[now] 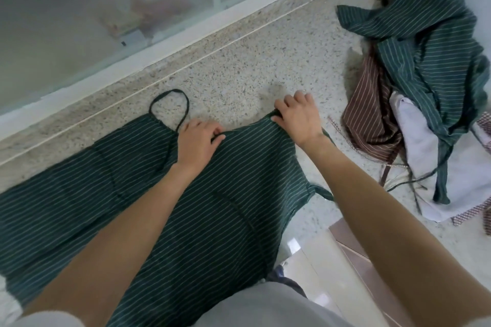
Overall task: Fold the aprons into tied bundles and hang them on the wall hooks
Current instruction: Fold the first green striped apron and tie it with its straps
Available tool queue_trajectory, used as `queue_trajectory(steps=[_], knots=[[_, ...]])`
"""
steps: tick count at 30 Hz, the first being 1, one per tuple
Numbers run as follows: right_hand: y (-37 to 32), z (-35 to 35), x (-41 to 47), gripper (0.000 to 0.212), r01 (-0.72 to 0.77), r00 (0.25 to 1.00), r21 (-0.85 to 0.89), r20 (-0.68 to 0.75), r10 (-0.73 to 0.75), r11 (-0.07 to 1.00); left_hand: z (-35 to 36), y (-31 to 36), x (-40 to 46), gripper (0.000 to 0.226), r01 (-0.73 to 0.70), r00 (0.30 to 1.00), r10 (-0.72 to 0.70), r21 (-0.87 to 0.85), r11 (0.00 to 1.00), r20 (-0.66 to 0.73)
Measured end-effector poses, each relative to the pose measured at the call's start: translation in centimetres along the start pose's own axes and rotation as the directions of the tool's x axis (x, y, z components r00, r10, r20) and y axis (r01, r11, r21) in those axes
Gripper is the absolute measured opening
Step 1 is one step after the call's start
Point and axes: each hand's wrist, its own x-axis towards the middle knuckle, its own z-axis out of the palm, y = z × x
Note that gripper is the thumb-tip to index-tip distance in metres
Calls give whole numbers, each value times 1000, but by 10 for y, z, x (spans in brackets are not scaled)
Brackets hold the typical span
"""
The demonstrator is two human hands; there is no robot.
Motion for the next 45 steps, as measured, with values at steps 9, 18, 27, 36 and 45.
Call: queue_trajectory(steps=[9, 18, 27, 36, 45], knots=[[-60, 37, -83, 45, 204, 979, 279, -77, -190, 938, 4, -2, -80, 36, 184, 974, -185, -16, 983, -134], [-55, 69, -103, 64, 70, 963, 222, 240, -124, 973, -8, -59, -83, 36, 367, 927, -364, -15, 930, 85], [-68, 51, -94, 50, 121, 982, 272, 109, -155, 955, -47, -23, 21, 19, 402, 869, -495, -590, 700, 6], [-94, 43, -120, 34, 256, 964, 407, -43, -261, 877, -19, 14, -29, 34, 240, 966, -165, -447, 862, 200], [-127, 41, -213, 11, 586, 804, 369, -159, -573, 721, 1, 14, -246, 27, 245, 966, -230, -138, 960, 114]])
